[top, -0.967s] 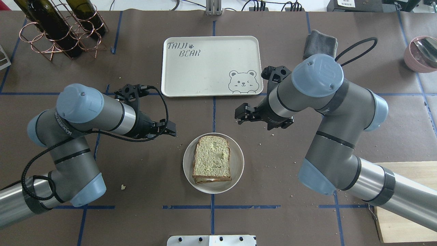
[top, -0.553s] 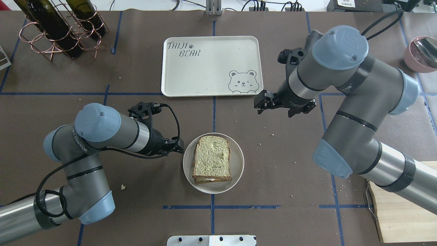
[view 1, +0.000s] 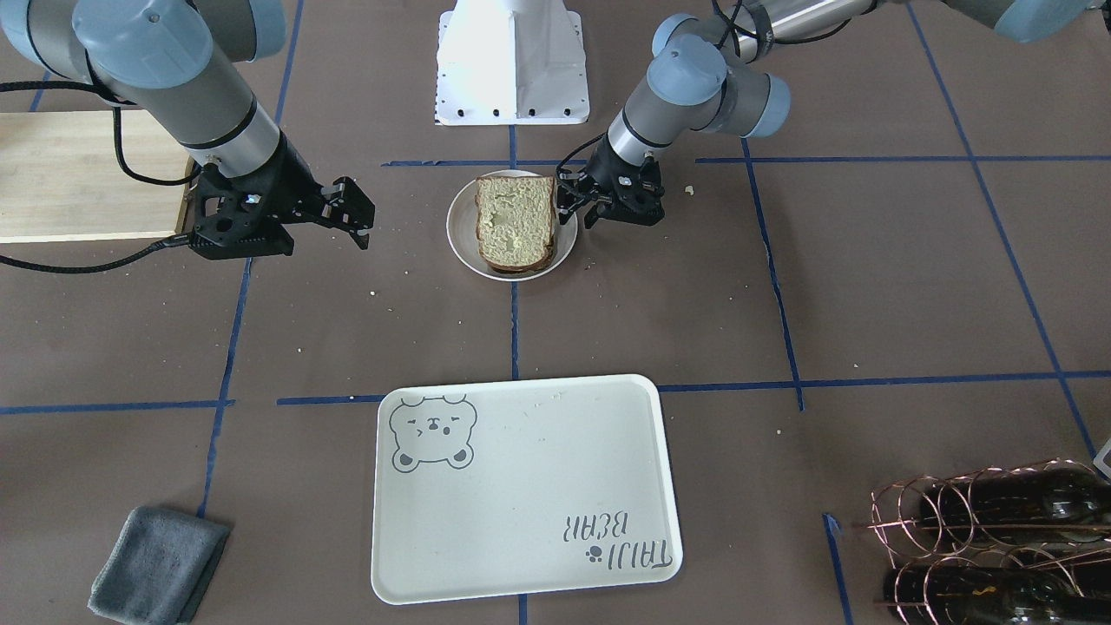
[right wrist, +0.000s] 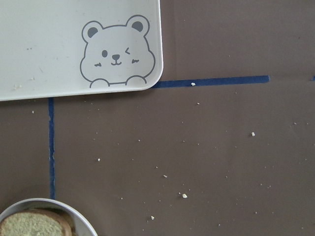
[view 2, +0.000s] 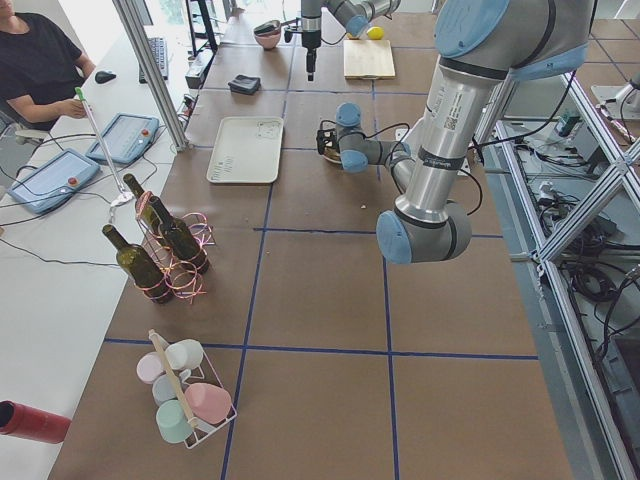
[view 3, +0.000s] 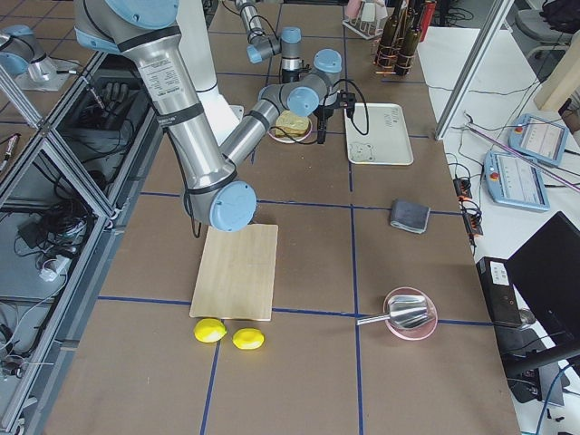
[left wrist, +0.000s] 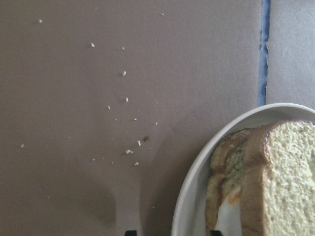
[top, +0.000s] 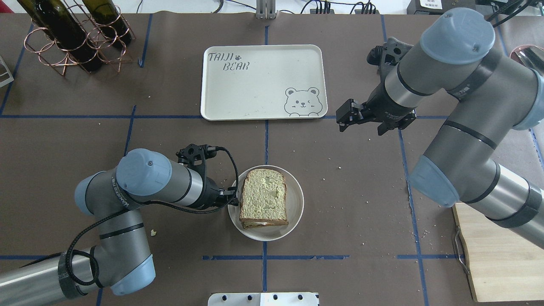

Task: Make sandwich and place on tray
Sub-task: 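Raise the right gripper away while the left gripper reaches and grips the plate rim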

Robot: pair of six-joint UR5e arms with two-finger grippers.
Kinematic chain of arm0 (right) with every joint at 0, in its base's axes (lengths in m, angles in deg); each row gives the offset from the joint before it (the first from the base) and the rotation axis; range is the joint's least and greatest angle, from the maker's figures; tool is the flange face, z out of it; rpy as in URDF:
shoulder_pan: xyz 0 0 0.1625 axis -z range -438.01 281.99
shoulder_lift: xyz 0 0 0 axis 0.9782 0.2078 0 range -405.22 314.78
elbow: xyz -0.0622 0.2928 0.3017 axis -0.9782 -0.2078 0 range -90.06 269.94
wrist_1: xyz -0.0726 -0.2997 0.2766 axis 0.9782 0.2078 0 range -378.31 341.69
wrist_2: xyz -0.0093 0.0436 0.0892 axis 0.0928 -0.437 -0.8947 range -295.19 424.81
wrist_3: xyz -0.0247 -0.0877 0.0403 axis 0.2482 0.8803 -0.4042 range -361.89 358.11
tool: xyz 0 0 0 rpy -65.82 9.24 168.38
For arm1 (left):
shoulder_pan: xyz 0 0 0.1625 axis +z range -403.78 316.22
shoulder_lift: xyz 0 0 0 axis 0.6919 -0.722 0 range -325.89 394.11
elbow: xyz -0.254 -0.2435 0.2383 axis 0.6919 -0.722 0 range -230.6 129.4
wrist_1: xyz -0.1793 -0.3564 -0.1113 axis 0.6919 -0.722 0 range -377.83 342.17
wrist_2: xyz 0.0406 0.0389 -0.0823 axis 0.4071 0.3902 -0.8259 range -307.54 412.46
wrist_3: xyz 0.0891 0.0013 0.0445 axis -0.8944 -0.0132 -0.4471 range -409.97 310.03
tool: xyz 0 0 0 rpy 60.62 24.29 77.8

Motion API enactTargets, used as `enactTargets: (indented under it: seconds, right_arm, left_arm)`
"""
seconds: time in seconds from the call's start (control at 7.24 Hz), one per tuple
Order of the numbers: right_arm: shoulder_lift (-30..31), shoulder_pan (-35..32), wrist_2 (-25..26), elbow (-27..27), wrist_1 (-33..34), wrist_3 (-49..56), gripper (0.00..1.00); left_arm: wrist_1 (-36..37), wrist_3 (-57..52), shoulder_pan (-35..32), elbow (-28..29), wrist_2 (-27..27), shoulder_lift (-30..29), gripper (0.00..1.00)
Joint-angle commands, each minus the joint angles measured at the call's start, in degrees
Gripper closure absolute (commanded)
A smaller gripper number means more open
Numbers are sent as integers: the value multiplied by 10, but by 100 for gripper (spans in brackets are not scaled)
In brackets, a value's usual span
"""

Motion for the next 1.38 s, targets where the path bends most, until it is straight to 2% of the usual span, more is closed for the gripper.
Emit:
enactTargets:
  seconds: [0.0, 0.55, 0.69, 0.97, 1.24]
  right_arm:
    - [21, -2, 0, 31, 1, 0, 0]
    - [23, -4, 0, 32, 1, 0, 0]
    - [22, -4, 0, 32, 1, 0, 0]
    - [23, -6, 0, 32, 1, 0, 0]
    - [30, -21, 0, 31, 1, 19, 0]
  left_arm:
    - [-1, 0, 0, 4, 0, -3, 64]
    - [-1, 0, 10, 11, 6, -8, 65]
    - [-1, 0, 10, 13, 7, -8, 69]
    - [-2, 0, 9, 10, 7, -8, 100]
    - [-6, -1, 7, 5, 4, -7, 100]
